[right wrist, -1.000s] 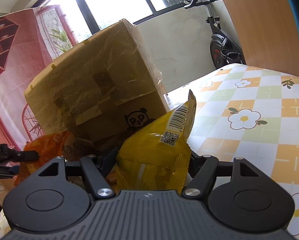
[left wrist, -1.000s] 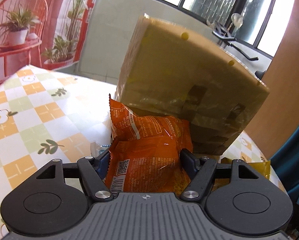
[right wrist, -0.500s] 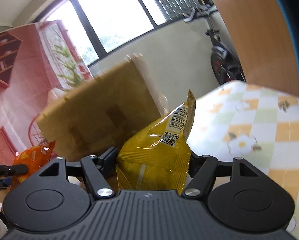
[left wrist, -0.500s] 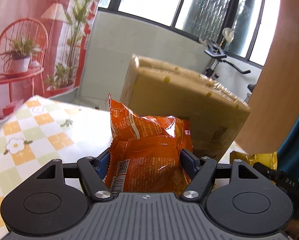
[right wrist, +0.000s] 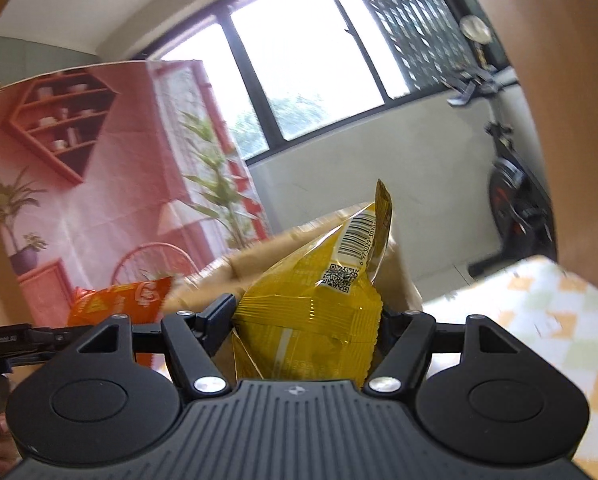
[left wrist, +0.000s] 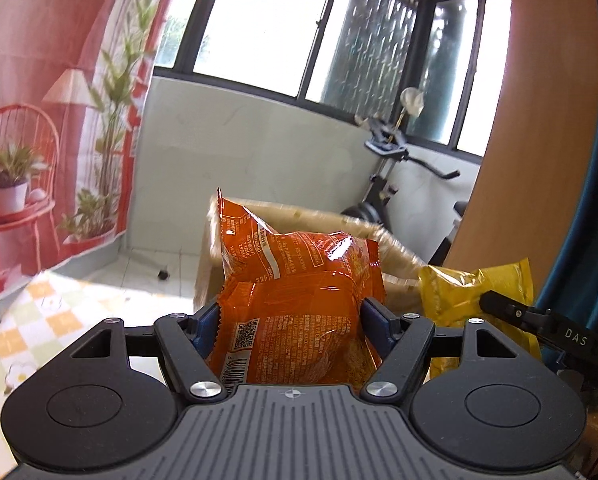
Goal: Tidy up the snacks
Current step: 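Lift both held bags and carry them over the box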
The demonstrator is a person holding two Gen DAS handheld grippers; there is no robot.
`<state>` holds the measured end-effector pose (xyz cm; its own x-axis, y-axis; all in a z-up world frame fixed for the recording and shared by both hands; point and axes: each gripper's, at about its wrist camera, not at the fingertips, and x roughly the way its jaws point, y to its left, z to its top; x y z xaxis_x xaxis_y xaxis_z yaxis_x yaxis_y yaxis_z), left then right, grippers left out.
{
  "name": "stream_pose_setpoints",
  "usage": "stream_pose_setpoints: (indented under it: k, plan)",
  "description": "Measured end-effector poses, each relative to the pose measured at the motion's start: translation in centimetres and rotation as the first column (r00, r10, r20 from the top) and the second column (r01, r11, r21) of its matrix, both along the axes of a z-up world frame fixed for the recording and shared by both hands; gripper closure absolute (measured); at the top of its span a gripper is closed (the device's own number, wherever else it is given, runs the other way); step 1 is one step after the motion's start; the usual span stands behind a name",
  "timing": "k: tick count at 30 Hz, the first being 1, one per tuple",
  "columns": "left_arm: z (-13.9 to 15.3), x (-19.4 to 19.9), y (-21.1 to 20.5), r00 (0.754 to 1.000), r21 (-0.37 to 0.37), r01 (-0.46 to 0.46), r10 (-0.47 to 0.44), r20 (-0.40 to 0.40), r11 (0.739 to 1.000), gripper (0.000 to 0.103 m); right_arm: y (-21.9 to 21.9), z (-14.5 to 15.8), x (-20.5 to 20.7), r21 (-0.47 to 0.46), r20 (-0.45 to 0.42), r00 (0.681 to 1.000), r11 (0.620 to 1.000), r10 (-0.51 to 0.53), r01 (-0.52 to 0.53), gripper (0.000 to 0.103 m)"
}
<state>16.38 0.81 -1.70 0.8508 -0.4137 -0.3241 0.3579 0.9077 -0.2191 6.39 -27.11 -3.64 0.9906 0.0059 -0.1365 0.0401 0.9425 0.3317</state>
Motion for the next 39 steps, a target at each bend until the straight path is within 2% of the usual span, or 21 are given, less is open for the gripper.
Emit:
stream_pose_setpoints:
  k: [7, 9, 11, 16, 21, 27, 32, 36, 39]
  plan:
    - [2.5, 2.9, -1.2, 0.999, 0.014, -0.003, 0.002, 0.045, 1.0, 0.029, 0.4, 5.0, 3.6, -0.045, 0.079, 0.995, 0.998, 0.057, -0.053, 0.032]
    - [3.1, 4.2, -1.6, 0.999, 0.013, -0.009, 0.009, 0.048, 1.0, 0.028, 0.5, 6.1, 5.1, -0.088, 0.09, 0.995, 0.995, 0.053, -0.045, 0.032]
    - [3.5, 5.5, -1.9, 0.999, 0.013, -0.014, 0.014, 0.042, 1.0, 0.028, 0.4, 6.9, 6.8, -0.128, 0.098, 0.994, 0.991, 0.043, -0.03, 0.032]
    - [4.1, 8.9, -3.7, 0.999, 0.062, -0.036, 0.034, 0.041, 0.997, 0.028, -1.1, 7.7, 11.1, -0.12, 0.103, 0.994, 0.993, 0.022, -0.009, 0.032]
    - [3.7, 11.8, -5.2, 0.999, 0.129, -0.038, 0.036, 0.017, 0.991, 0.028, -2.5, 6.5, 14.2, -0.126, 0.075, 0.997, 0.992, 0.003, 0.007, 0.032]
    - [2.9, 14.8, -5.8, 0.998, 0.202, -0.049, 0.056, -0.029, 0.978, 0.028, -3.0, 4.2, 17.8, -0.138, -0.006, 1.0, 0.99, 0.007, -0.008, 0.032]
    - [2.7, 16.7, -6.1, 0.998, 0.263, -0.055, 0.065, -0.027, 0.963, 0.028, -3.2, 2.7, 19.7, -0.135, -0.054, 0.999, 0.991, -0.001, -0.006, 0.032]
    - [2.1, 17.4, -6.8, 0.996, 0.29, -0.02, 0.044, -0.075, 0.957, 0.024, -3.4, 1.6, 20.4, -0.137, -0.097, 0.995, 0.99, 0.001, -0.014, 0.028]
    - [1.8, 17.7, -6.2, 0.991, 0.275, -0.018, 0.053, -0.12, 0.961, 0.021, -3.0, 1.2, 20.7, -0.16, -0.131, 0.991, 0.987, -0.013, -0.009, 0.025]
